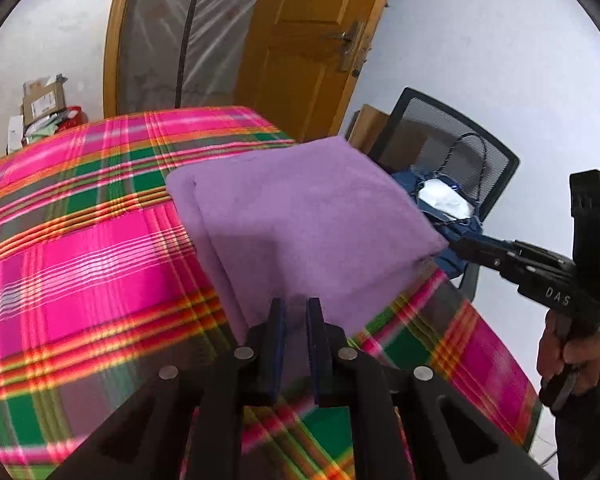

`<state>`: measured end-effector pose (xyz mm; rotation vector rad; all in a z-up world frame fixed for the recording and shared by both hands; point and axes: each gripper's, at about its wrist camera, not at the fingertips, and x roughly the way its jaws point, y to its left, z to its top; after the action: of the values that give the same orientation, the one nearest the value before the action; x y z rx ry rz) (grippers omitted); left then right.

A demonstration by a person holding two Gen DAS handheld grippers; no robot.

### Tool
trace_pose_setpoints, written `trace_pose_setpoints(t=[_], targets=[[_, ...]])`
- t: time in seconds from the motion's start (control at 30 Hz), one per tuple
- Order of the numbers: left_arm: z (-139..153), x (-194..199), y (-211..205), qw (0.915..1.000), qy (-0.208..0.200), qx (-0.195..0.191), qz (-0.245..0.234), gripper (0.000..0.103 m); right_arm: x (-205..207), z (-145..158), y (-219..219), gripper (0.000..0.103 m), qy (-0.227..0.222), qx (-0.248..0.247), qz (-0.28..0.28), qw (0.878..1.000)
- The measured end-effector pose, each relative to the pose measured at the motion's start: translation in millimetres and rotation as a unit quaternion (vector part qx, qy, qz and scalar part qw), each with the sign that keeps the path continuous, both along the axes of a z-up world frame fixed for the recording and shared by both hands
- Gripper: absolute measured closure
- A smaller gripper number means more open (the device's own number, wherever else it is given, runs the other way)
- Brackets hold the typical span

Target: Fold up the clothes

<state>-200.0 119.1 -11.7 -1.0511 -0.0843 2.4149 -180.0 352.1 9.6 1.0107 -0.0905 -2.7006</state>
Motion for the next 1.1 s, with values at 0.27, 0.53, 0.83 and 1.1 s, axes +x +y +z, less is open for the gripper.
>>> trace_pose_setpoints(t=[0.27,0.53,0.83,1.1], targets=[[7,68,-11,0.9996,0.012,-0.006,0.024,0.094,64,-9,-26,0.071,-0.010,0.001,-0.015,1.000],[-3,112,-22,0.9989,0.009,-0.005,0.046,0.093,98,-21,-39,0.070,-0.028,-0.005,-0.042,0.999],[8,133,-30,0.9975,0.021,-0.016,0.066,0.091,110,-14,-53,0.070,-0.030,0.018,-0.053,0.998],[12,141,-39,0.9949,0.033,-0.022,0.092,0.091,107,-12,-67,0.070,-0.034,0.033,-0.040,0.998]])
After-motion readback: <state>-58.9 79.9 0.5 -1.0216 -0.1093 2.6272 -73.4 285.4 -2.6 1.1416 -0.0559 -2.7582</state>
